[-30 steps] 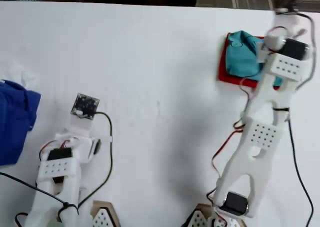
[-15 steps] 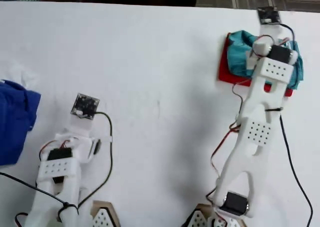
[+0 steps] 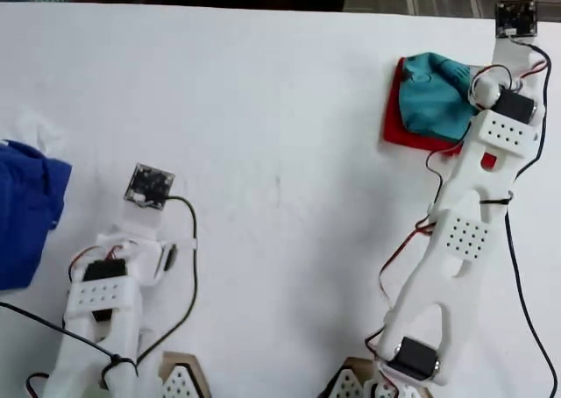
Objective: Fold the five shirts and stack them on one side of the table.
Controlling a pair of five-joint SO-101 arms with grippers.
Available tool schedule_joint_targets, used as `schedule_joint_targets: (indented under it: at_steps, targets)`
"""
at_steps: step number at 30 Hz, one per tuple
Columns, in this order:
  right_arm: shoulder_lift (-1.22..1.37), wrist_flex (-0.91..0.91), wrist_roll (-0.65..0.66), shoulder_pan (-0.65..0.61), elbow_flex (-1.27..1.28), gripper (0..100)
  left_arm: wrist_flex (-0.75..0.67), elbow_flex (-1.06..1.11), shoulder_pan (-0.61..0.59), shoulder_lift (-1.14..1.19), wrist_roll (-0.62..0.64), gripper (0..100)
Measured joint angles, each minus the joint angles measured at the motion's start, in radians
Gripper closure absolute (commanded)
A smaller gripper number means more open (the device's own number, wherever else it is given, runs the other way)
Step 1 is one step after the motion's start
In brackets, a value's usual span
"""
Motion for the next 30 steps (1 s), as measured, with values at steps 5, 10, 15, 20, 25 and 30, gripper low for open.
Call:
schedule_joint_targets:
  at_steps: [5, 10, 15, 20, 25, 30]
  targets:
    - [0.000, 0.017, -0.002, -0.002, -0.005, 97.8, 0.000, 0.000, 0.000, 0.000, 0.000, 75]
    - [-0.003, 0.296, -0.002, -0.023, -0.055, 97.8, 0.000, 0.000, 0.000, 0.000, 0.000, 75]
    - [-0.003, 0.446, -0.002, -0.021, -0.058, 97.8, 0.000, 0.000, 0.000, 0.000, 0.000, 75]
    - [0.002, 0.381, -0.002, 0.009, -0.058, 97.8, 0.000, 0.000, 0.000, 0.000, 0.000, 75]
    - [0.100, 0.124, -0.002, 0.043, -0.064, 97.8, 0.000, 0.000, 0.000, 0.000, 0.000, 75]
    - [0.183, -0.169, -0.002, 0.060, -0.064, 97.8, 0.000, 0.000, 0.000, 0.000, 0.000, 75]
